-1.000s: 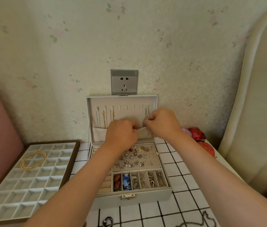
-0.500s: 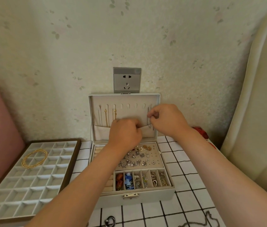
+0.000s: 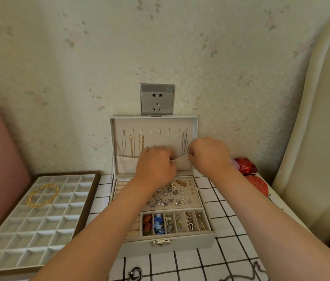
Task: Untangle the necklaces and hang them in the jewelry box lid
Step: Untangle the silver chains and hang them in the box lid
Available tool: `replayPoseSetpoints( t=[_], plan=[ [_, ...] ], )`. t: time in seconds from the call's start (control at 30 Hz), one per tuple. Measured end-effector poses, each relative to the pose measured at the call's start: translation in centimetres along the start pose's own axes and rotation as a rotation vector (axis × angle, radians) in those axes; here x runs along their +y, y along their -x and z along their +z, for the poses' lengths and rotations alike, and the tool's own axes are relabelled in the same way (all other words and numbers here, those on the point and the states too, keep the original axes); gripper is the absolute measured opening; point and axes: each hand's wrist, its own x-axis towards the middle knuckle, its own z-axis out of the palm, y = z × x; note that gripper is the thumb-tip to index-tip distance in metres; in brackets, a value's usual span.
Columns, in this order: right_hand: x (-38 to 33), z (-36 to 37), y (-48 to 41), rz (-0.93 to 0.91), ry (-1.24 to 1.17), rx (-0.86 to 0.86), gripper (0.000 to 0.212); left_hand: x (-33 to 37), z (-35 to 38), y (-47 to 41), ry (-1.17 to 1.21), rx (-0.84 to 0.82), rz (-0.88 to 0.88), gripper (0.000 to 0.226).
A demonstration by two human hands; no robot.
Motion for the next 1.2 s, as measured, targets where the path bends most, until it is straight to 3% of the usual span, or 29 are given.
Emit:
replayPoseSetpoints(
  t=[0.2,0.27,0.4,0.63,0.8,1.2],
  plan=[
    [-0.3,-0.5,0.1,0.094,-0.449,0.177,0.012,0.1,-0.2,0.1,0.013,0.007,0.009,0.029],
    [-0.6,-0.5,-0.1,0.127,-0.499,0.186,0.011,0.1,-0.2,0.1,0.006,0.013,0.017,0.029],
    [-0.8,0.5,0.2,0.008,-0.341,0.055,0.015,0.1,-0.2,0.1,0.024,0.017,0.026,0.029],
    [-0.1,0.3,0.7,-0.105,-0.316,-0.043,0.027,0.0,-0.4,-0.1,-0.037,0.024,0.041,0.028],
    [0.5,-1.4,1.7,-0.096,-0.475,-0.085,0.033,1.1,-1.5,0.2,-0.074,0.016,0.058,0.032],
    [4.7,-6.3,9.0,-0.016,-0.639,-0.406,0.015,8.2,-4.9,5.4,-0.077,-0.186,0.162,0.029]
  ],
)
